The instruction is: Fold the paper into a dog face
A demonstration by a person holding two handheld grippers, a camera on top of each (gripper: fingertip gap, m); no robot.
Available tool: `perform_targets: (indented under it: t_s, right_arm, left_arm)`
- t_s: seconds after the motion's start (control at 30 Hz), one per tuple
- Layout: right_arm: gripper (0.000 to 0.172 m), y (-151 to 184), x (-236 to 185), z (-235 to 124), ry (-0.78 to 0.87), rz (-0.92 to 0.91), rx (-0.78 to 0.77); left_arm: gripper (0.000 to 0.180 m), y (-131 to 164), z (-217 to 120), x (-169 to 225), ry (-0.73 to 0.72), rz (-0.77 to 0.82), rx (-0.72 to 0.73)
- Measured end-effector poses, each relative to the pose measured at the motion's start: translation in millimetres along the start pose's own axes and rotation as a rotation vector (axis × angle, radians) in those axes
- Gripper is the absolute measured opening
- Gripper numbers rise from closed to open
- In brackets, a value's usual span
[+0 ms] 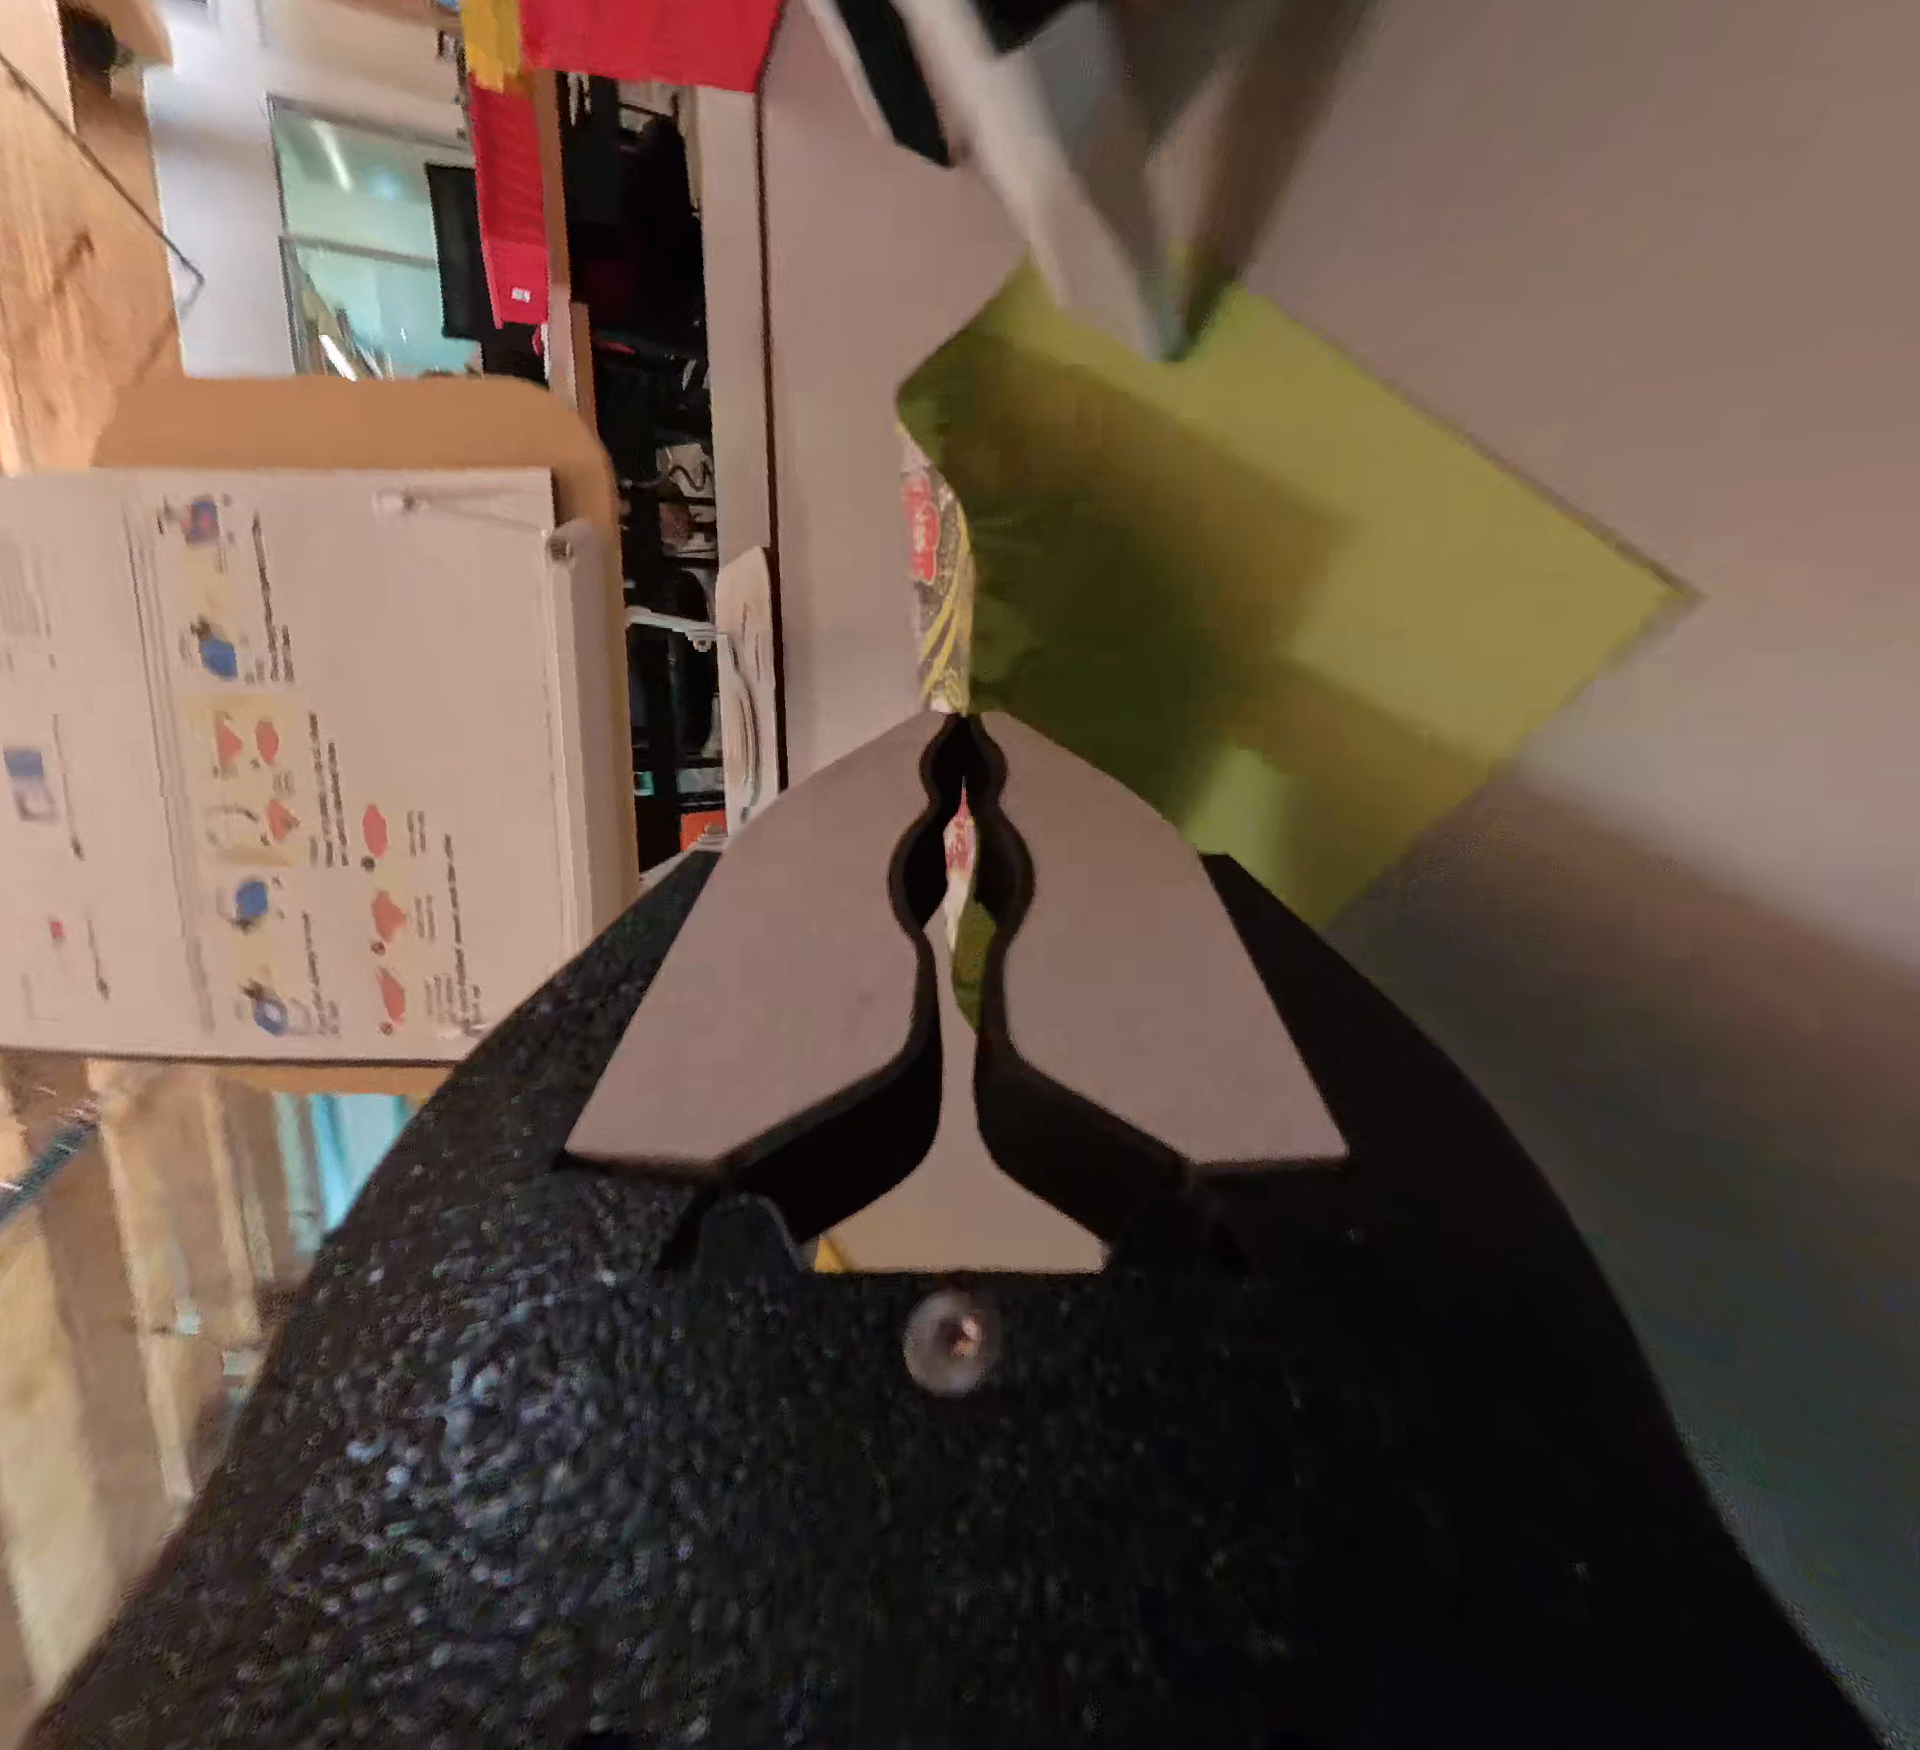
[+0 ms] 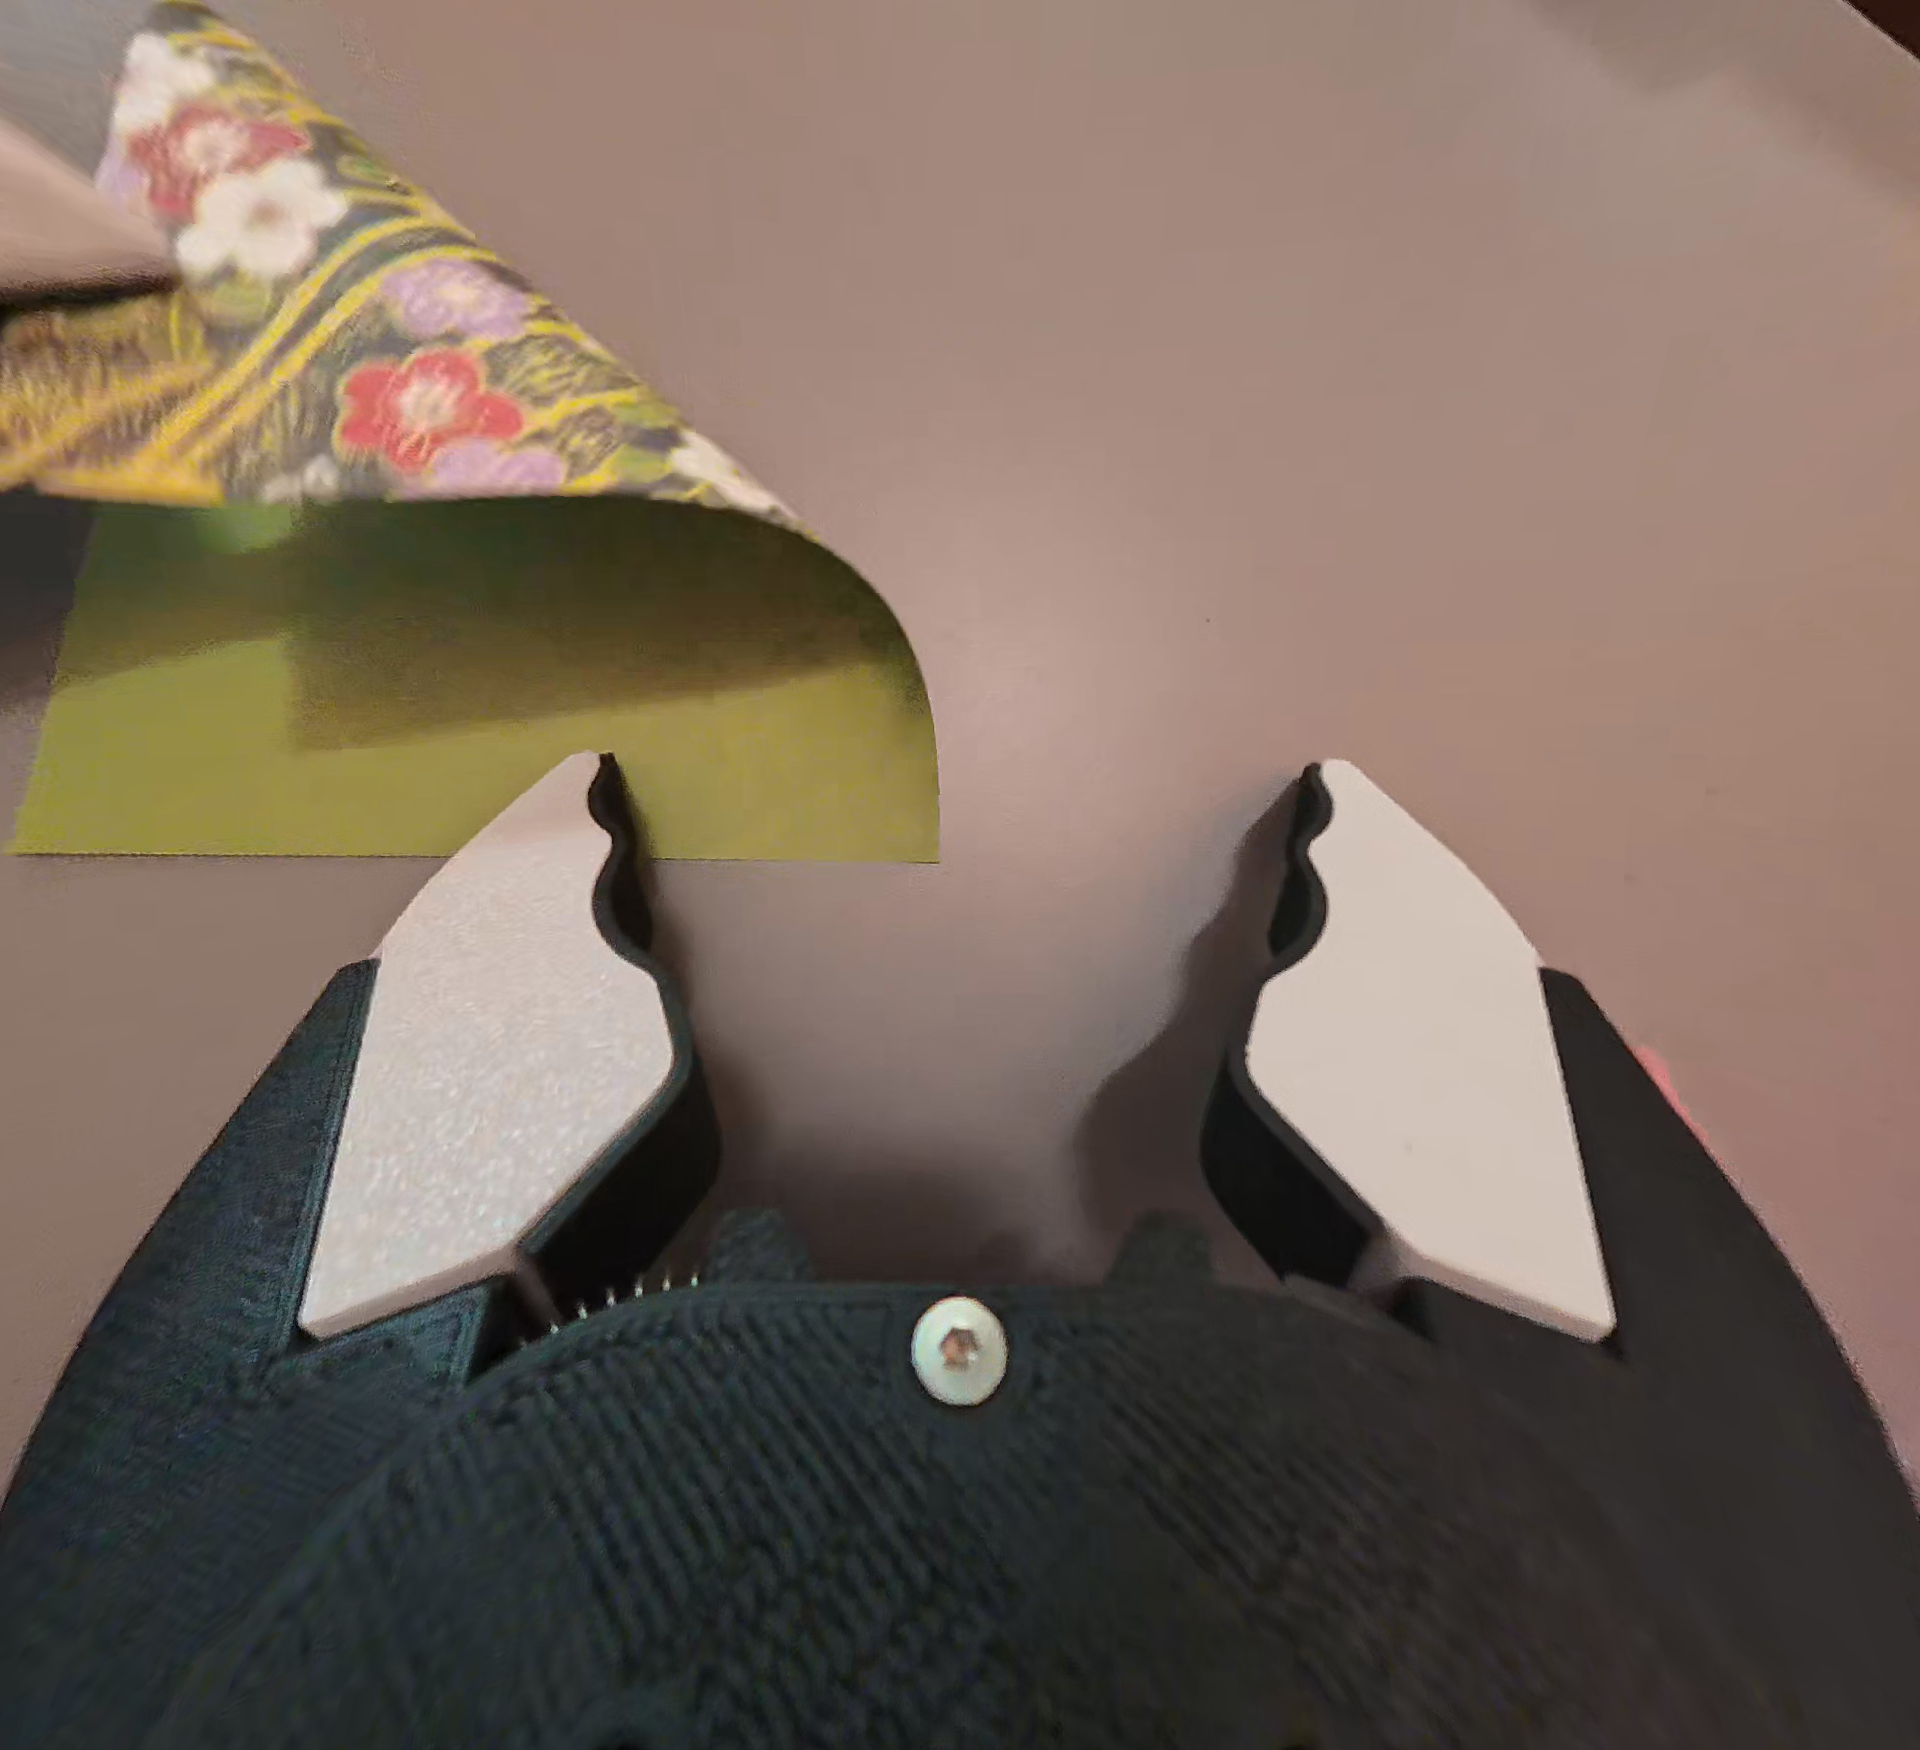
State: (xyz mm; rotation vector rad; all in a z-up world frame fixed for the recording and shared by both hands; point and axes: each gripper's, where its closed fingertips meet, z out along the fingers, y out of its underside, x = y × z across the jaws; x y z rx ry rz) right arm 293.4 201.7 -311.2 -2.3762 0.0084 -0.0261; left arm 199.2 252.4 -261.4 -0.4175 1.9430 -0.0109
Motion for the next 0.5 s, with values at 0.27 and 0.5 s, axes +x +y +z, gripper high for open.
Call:
perform_targets:
  t_s: [0.27,0.5]
  right_arm:
    - [0.100,-3.9,-9.1,-1.9,-0.011,-0.049,0.027]
    - [0.099,-3.3,-9.8,-1.6,-0.025,-0.039,0.022]
  left_arm:
    - [0.000,-5.5,-13.3,41.6,0.047,0.219,-0.024]
    - [0.000,-8.0,-19.4,52.0,0.072,0.273,-0.030]
